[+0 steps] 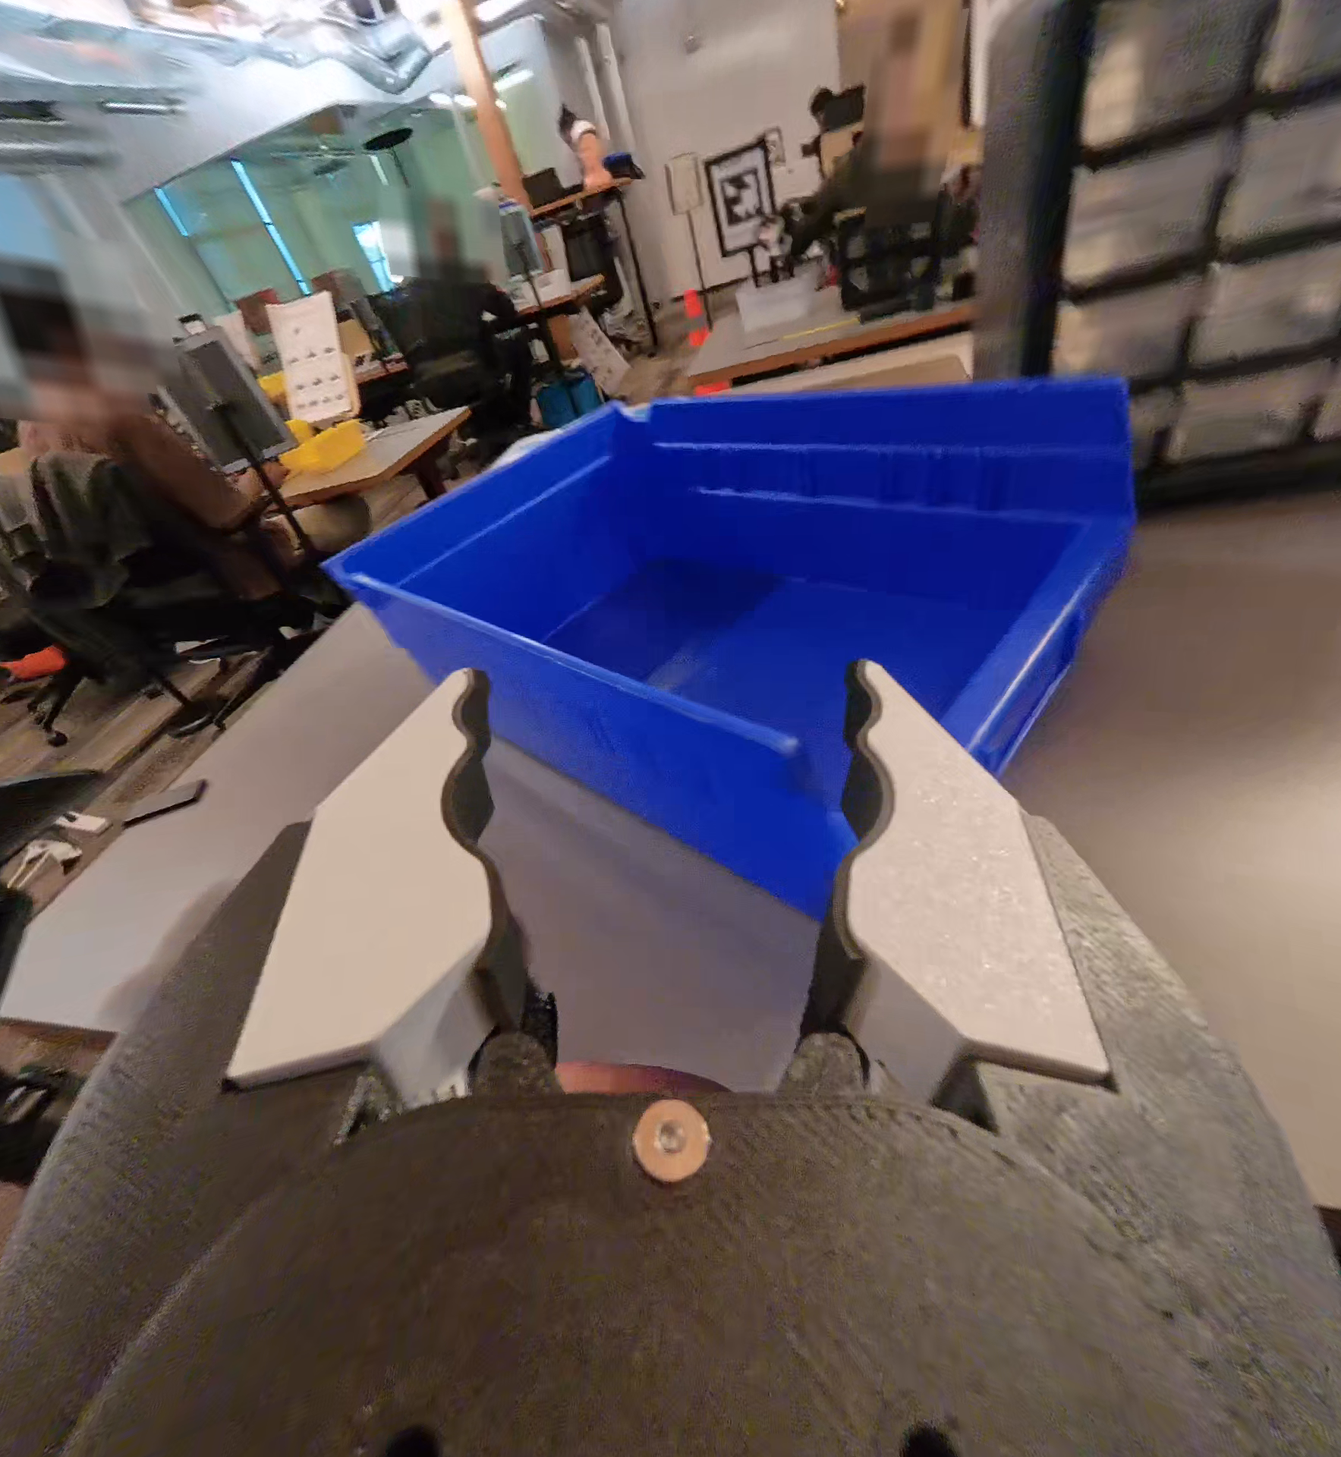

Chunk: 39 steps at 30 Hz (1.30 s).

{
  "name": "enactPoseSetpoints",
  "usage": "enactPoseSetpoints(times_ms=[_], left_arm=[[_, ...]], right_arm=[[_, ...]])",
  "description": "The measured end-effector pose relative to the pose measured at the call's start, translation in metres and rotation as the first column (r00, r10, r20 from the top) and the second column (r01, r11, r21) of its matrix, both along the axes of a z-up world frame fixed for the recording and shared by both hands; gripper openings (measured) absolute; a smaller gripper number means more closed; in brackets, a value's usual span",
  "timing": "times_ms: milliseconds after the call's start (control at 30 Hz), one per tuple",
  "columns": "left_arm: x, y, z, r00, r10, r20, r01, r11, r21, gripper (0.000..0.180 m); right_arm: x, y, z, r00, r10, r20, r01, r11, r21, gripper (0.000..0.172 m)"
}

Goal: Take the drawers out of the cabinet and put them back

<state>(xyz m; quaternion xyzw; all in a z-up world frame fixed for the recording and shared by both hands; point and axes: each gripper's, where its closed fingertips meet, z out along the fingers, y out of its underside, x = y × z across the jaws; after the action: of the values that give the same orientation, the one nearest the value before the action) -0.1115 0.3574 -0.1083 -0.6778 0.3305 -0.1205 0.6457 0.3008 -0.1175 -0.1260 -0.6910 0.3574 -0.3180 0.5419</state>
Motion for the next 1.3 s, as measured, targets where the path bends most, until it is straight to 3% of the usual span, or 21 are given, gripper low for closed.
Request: enactPoseSetpoints(times_ms=[100, 233, 367, 467, 533, 633, 800, 967, 1033, 1133, 1300], left_arm=[[-0.007, -0.002, 0.023, 0.997, -0.021, 0.077, 0.02, 1.0, 0.01, 0.086], [0.052, -0.032, 0.029, 0.979, -0.185, 0.088, 0.186, 0.982, -0.007, 0.086], [0.127, -0.028, 0.014, 0.966, -0.252, 0.062, 0.257, 0.963, -0.079, 0.085], [0.164, -0.007, -0.002, 0.973, -0.229, -0.005, 0.227, 0.966, -0.125, 0.084], [0.174, 0.012, -0.013, 0.979, -0.198, -0.052, 0.188, 0.97, -0.153, 0.077], [0.177, 0.029, -0.023, 0.978, -0.201, -0.048, 0.187, 0.961, -0.202, 0.053], [0.149, 0.029, -0.025, 0.965, -0.26, -0.034, 0.25, 0.95, -0.185, 0.03], [0.114, 0.028, -0.019, 0.957, -0.289, 0.017, 0.287, 0.939, -0.189, 0.033], [0.114, 0.026, -0.015, 0.963, -0.267, -0.021, 0.261, 0.953, -0.153, 0.032], [0.126, 0.032, -0.02, 0.971, -0.23, -0.068, 0.22, 0.968, -0.124, 0.032], [0.129, 0.049, -0.027, 0.975, -0.201, -0.097, 0.192, 0.976, -0.099, 0.028]], right_arm=[[-0.011, 0.002, 0.022, 0.997, -0.007, 0.076, 0.007, 1.0, 0.003, 0.081], [-0.047, 0.057, 0.041, 0.985, 0.141, 0.096, -0.148, 0.986, 0.074, 0.079], [-0.064, 0.125, 0.034, 0.97, 0.235, 0.06, -0.239, 0.968, 0.081, 0.08], [-0.066, 0.171, 0.017, 0.957, 0.289, -0.032, -0.286, 0.954, 0.088, 0.083], [-0.059, 0.192, 0.005, 0.956, 0.28, -0.087, -0.275, 0.959, 0.068, 0.082], [-0.048, 0.209, -0.004, 0.956, 0.264, -0.127, -0.262, 0.964, 0.039, 0.082], [-0.045, 0.204, -0.002, 0.954, 0.284, -0.092, -0.283, 0.959, 0.028, 0.055], [-0.035, 0.159, 0.002, 0.979, 0.198, -0.046, -0.196, 0.98, 0.039, 0.02], [-0.032, 0.149, 0.007, 0.984, 0.174, -0.027, -0.173, 0.984, 0.054, 0.018], [-0.024, 0.151, 0.003, 0.984, 0.17, -0.042, -0.169, 0.985, 0.03, 0.03], [-0.006, 0.148, -0.001, 0.989, 0.143, -0.04, -0.141, 0.989, 0.03, 0.022]])
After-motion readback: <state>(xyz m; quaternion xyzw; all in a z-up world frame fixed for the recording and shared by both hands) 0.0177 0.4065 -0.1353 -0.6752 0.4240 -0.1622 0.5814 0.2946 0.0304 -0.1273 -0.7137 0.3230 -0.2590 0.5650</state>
